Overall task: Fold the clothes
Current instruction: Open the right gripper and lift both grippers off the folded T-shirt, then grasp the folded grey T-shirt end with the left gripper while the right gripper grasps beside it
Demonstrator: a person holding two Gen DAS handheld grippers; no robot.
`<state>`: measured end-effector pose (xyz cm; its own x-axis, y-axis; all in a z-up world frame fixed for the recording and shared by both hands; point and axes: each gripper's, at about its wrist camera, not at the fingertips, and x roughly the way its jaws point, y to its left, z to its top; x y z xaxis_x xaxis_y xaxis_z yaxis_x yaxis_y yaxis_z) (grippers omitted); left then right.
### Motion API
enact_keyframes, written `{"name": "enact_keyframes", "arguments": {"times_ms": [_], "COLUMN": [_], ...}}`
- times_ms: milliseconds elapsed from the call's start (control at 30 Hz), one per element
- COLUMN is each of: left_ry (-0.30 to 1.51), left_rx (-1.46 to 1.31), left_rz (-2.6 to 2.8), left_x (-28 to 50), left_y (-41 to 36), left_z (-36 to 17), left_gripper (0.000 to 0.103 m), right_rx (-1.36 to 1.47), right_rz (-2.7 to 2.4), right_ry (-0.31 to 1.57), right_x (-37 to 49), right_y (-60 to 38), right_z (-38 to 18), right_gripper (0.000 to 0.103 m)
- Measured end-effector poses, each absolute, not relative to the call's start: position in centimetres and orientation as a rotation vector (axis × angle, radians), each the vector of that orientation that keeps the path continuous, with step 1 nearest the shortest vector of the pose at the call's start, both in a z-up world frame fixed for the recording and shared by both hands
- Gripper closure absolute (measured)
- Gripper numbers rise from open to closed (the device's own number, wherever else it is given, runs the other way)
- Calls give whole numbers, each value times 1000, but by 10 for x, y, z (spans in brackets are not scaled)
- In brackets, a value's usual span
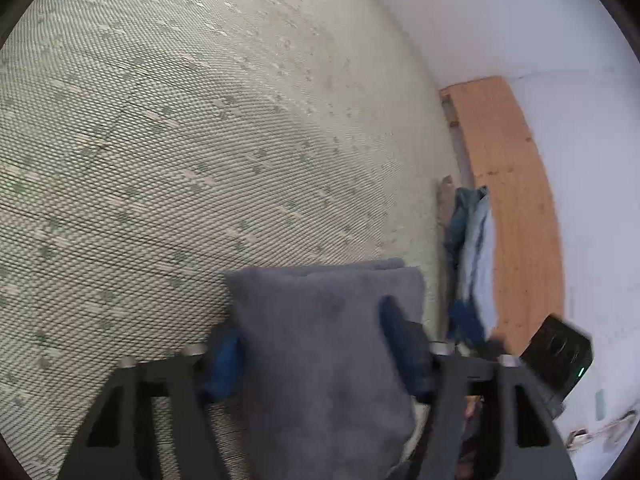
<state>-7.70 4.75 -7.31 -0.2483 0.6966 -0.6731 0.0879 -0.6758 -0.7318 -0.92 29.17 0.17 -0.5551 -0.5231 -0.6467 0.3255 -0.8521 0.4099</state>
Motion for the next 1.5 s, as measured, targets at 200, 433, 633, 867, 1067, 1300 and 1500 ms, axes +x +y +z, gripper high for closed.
{"name": "enact_keyframes", "arguments": {"times_ms": [200, 433, 633, 867, 1067, 1300, 1500], "left_ry": [-868, -842, -800, -793, -798, -809, -802], "left_rx": [-1632, -1636, -1633, -1624, -1618, -1614, -1613], "left_rz": [2047, 2087, 2112, 2102, 2091, 2080, 2080], "left_x": [-73, -69, -67, -66, -66, -49, -48], "left_y": [51, 51, 57, 60, 42, -10, -12], "left_z": [-72, -74, -74, -76, -78, -77, -66], "left_gripper": [84, 90, 91, 92, 92, 92, 92], "right_rx": [1154, 1320, 1370, 1377, 1362, 1388, 1390], "right_rz": [-2456, -2351, -2269, -2234, -2210, -2258, -2279], "right_ry": [-390, -394, -344, -301, -228, -159, -52], "right_x": [-24, -43, -60, -73, -76, -78, -78], "right_y": [344, 360, 348, 336, 321, 316, 303], "right_z": [1, -28, -48, -59, -62, -64, -62], "right_gripper": [16, 16, 16, 21, 32, 70, 71]}}
